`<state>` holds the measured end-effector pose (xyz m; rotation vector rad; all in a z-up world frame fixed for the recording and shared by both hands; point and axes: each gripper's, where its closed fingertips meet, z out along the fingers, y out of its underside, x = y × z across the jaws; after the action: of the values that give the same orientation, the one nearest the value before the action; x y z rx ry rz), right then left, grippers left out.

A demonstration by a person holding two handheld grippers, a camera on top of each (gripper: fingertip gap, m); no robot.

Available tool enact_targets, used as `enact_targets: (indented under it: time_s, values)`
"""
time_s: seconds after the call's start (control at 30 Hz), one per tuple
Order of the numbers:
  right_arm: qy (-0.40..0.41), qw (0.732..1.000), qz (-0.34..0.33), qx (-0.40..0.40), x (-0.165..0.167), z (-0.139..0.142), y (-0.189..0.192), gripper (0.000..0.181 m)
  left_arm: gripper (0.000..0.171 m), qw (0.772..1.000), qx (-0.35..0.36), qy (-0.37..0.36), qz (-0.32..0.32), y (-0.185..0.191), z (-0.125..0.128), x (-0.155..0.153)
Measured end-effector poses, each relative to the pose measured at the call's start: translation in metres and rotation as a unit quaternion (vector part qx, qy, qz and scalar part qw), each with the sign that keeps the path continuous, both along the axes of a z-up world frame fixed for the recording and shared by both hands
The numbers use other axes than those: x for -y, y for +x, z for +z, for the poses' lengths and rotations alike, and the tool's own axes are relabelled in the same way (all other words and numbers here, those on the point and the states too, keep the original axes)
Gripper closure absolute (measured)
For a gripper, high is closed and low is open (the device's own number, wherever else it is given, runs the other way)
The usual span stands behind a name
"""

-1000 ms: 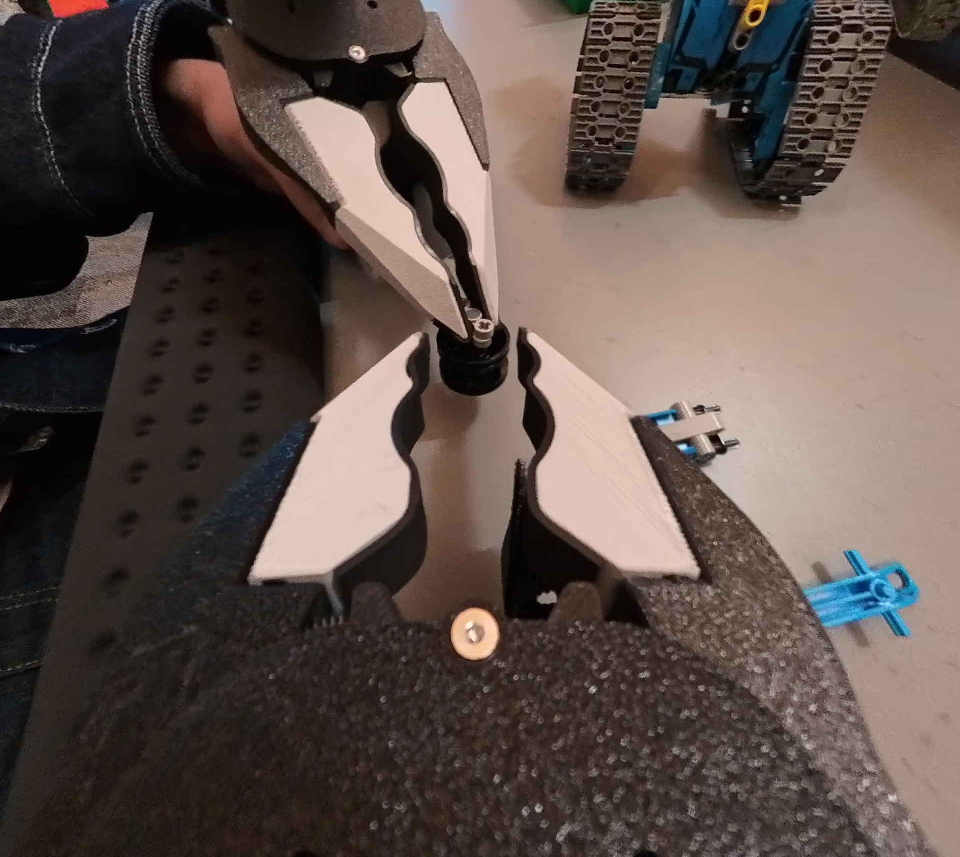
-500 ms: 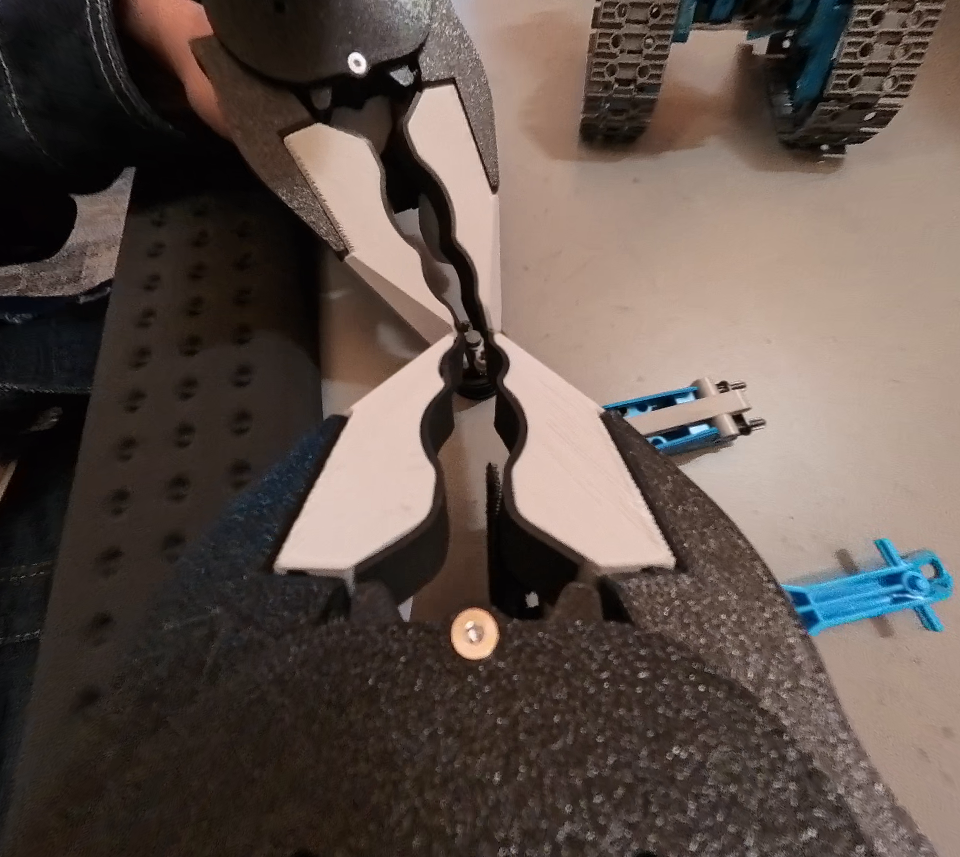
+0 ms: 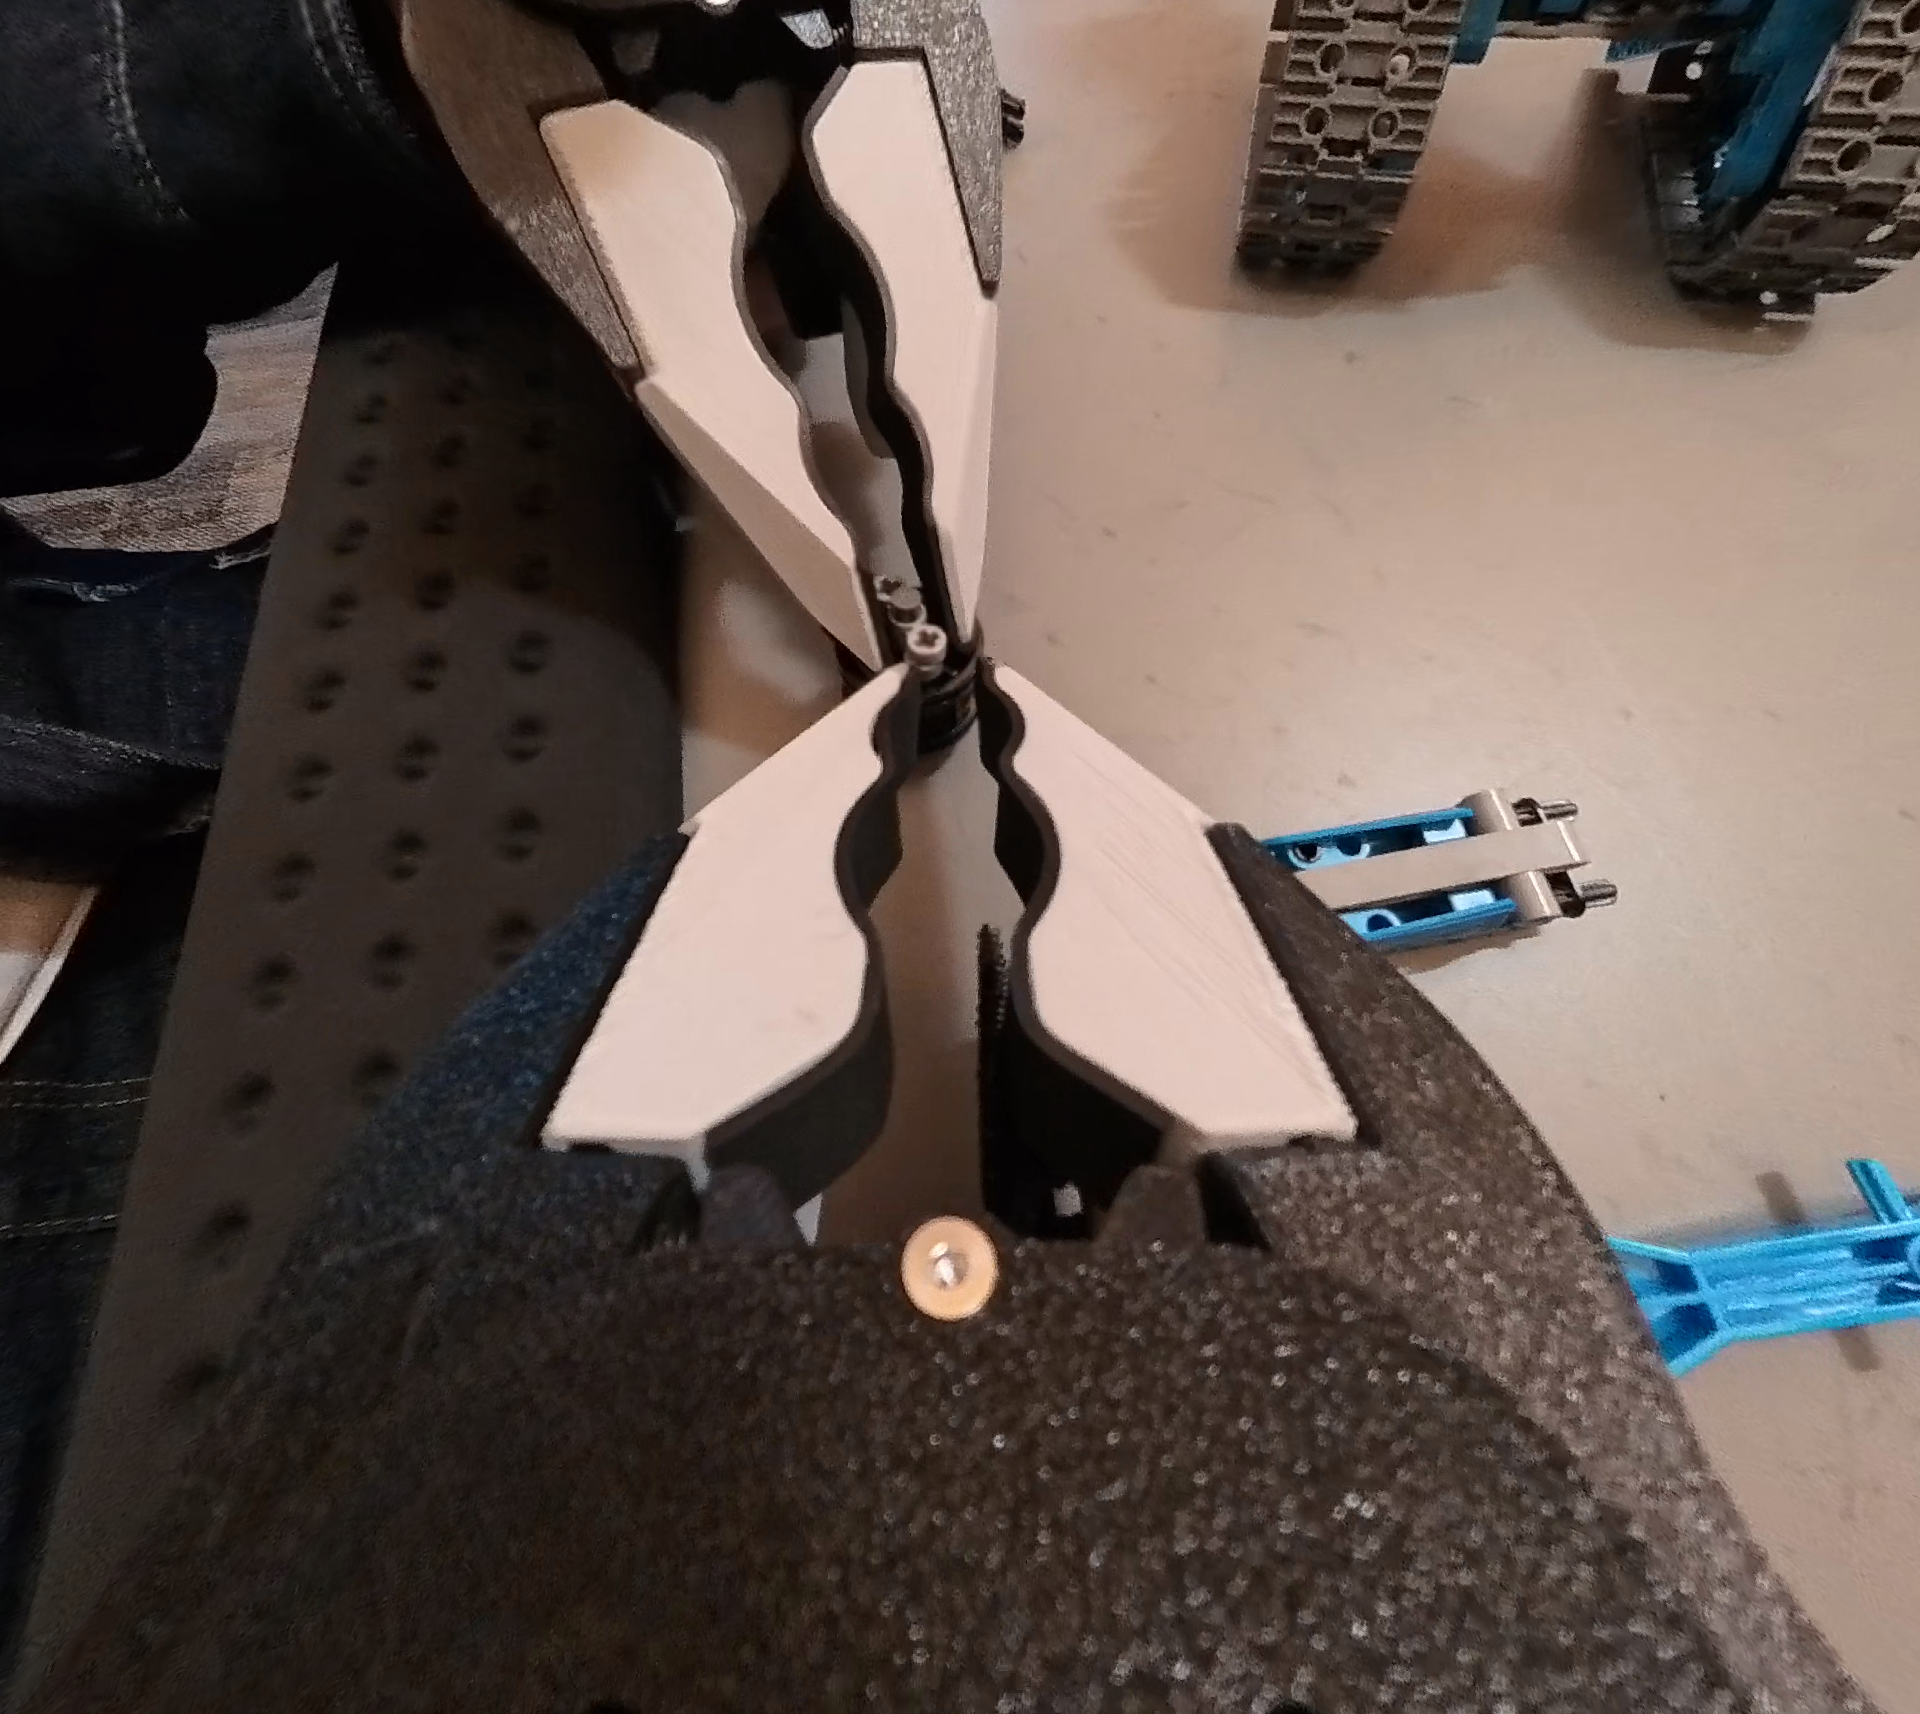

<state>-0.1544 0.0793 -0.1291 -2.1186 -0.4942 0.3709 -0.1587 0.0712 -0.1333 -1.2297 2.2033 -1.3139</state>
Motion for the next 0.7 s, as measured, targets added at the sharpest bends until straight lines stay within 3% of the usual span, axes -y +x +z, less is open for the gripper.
enact_targets:
  time_s: [0.33,0.53,0.7]
  values:
    - [0.005,1.0,0.013,0.011,0.0,0.001,-0.006,0.173,0.156,1.0,0.0,-0.011,-0.007,-0.005,0.002,-0.004]
    - [0.015,1.0,0.014,0.019,-0.002,0.002,-0.01,0.173,0.155,0.997,0.014,-0.072,0.0,-0.016,0.018,-0.021]
    - [0.036,0.997,0.027,0.058,-0.005,0.002,-0.017,0.173,0.161,0.999,-0.01,-0.043,-0.03,-0.021,0.006,-0.01]
